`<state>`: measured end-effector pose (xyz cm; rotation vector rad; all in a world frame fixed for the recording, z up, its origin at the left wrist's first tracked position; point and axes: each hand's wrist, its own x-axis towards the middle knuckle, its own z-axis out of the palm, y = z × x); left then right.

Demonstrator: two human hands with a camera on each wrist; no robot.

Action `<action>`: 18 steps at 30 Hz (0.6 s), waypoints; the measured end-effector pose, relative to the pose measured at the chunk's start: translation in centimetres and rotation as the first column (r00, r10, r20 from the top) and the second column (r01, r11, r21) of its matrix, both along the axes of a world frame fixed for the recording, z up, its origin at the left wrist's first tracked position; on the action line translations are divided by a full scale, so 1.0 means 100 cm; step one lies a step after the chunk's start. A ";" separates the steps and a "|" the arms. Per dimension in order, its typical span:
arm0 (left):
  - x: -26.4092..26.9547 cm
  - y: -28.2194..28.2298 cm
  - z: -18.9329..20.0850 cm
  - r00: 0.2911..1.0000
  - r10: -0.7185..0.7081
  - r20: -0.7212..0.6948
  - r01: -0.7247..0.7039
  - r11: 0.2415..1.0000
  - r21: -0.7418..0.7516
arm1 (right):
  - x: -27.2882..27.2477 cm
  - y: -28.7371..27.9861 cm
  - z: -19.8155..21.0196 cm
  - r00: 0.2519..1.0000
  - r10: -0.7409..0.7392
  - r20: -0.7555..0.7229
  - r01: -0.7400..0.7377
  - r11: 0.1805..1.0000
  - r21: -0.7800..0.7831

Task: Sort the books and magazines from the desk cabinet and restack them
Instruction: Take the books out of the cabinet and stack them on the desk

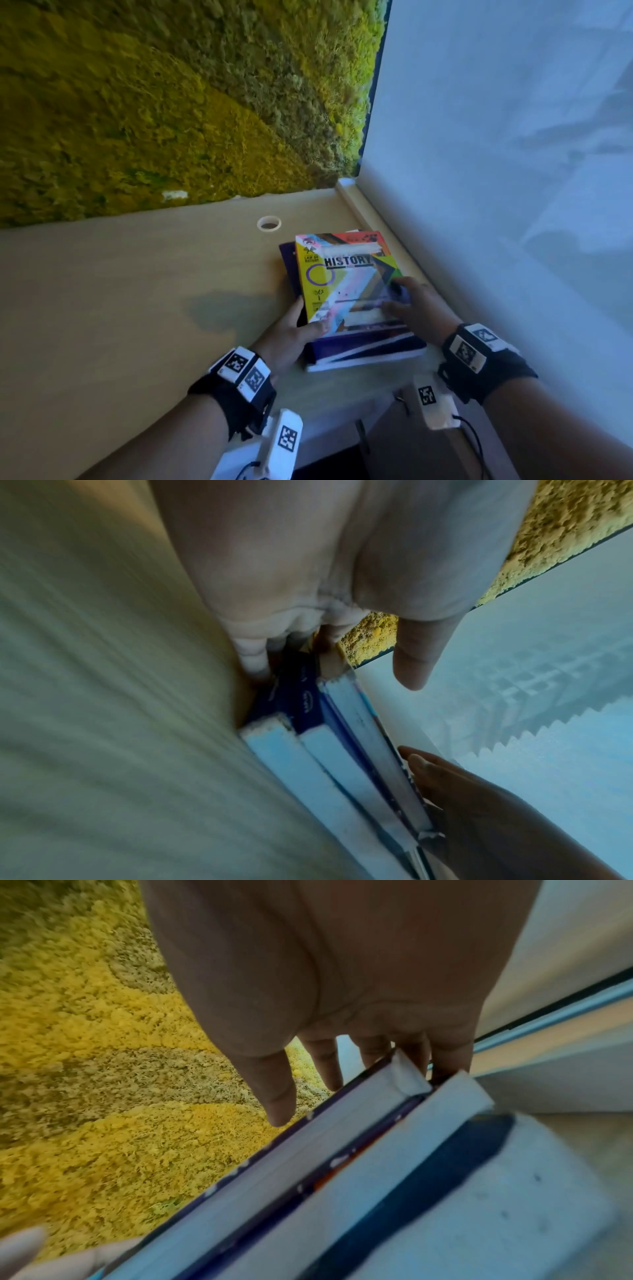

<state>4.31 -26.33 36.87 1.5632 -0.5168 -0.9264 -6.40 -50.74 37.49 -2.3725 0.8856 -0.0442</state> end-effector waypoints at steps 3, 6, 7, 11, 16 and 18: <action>-0.014 0.021 -0.011 0.996 0.071 -0.060 -0.071 0.997 0.003 | -0.023 0.023 0.000 0.998 -0.022 0.055 0.024 0.999 -0.031; -0.048 0.070 -0.020 0.987 0.097 -0.128 -0.089 0.994 0.068 | -0.060 0.068 0.007 0.989 -0.027 0.148 0.051 0.985 -0.164; -0.062 0.092 -0.027 0.986 0.070 -0.152 -0.058 0.995 0.082 | -0.073 0.086 0.007 0.981 -0.006 0.192 0.046 0.978 -0.202; -0.120 0.183 -0.072 0.979 -0.094 -0.179 0.139 0.955 0.260 | -0.114 0.161 -0.016 0.958 0.095 0.269 -0.086 0.995 -0.048; -0.125 0.248 -0.189 0.985 -0.123 -0.123 0.171 0.810 0.561 | -0.116 0.215 -0.130 0.971 0.237 0.030 -0.239 0.959 0.155; -0.103 0.250 -0.229 0.972 -0.235 0.000 0.181 0.746 0.641 | -0.099 0.217 -0.183 0.967 0.246 -0.070 -0.231 0.958 0.169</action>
